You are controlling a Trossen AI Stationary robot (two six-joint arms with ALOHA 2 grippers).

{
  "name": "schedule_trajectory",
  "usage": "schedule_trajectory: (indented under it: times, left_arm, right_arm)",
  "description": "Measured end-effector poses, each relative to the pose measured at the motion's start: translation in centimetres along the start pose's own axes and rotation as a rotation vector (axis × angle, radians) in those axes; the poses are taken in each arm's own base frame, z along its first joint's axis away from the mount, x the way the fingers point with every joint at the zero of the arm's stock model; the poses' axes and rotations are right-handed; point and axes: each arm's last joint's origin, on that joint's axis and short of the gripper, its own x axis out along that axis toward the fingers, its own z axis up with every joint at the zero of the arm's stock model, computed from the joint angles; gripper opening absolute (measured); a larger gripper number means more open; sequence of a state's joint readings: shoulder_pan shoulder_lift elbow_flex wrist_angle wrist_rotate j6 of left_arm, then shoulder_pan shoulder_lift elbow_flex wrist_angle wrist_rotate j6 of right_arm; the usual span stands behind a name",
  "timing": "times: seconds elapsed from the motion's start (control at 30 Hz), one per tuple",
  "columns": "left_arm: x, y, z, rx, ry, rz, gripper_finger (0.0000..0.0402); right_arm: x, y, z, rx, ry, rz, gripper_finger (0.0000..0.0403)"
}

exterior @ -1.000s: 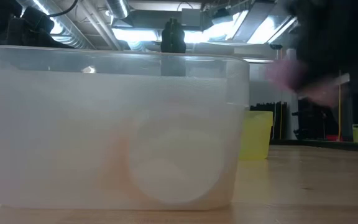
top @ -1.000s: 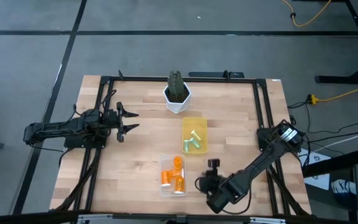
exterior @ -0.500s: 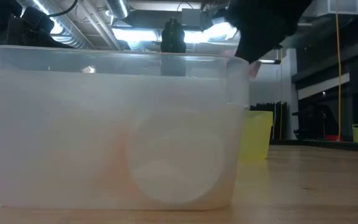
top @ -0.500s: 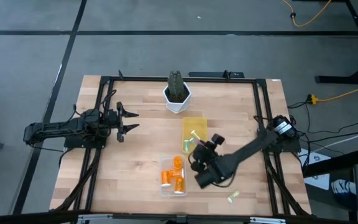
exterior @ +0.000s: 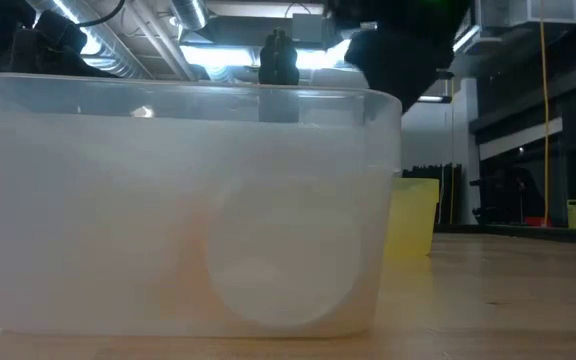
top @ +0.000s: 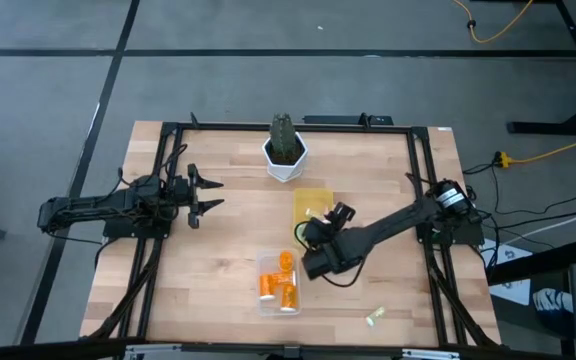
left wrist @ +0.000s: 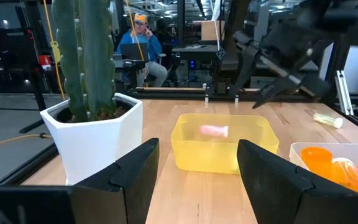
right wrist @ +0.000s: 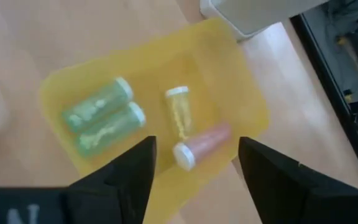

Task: Pick and place medicine bottles into bin by pill shape (circle, oval)
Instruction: Put the small yellow pill bottle into the small yellow bin

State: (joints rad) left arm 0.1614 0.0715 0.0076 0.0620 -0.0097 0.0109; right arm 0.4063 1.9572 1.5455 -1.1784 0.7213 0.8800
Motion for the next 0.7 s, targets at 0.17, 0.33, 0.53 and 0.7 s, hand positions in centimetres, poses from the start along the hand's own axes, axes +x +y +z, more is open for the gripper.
schedule_trajectory:
  times: [0.17, 0.33, 0.53, 0.7]
  left_arm:
    - [0.0, 0.0, 0.0, -0.001, 0.0, 0.0, 0.0212]
    - [0.0, 0.0, 0.0, -0.001, 0.0, 0.0, 0.0212]
    - [0.0, 0.0, 0.0, -0.002, 0.0, 0.0, 0.0212]
    - [0.0, 0.0, 0.0, -0.003, 0.0, 0.0, 0.0212]
  right_arm:
    - [-3.2, -0.3, 0.7, -0.051, 0.101, 0.098, 0.023]
    - [-7.2, -0.1, 0.0, -0.075, 0.322, 0.305, 0.022]
    - [-10.6, 1.3, -2.7, -0.081, 0.456, 0.424, 0.0217]
    - [-11.6, 2.3, -6.1, -0.063, 0.626, 0.416, 0.0217]
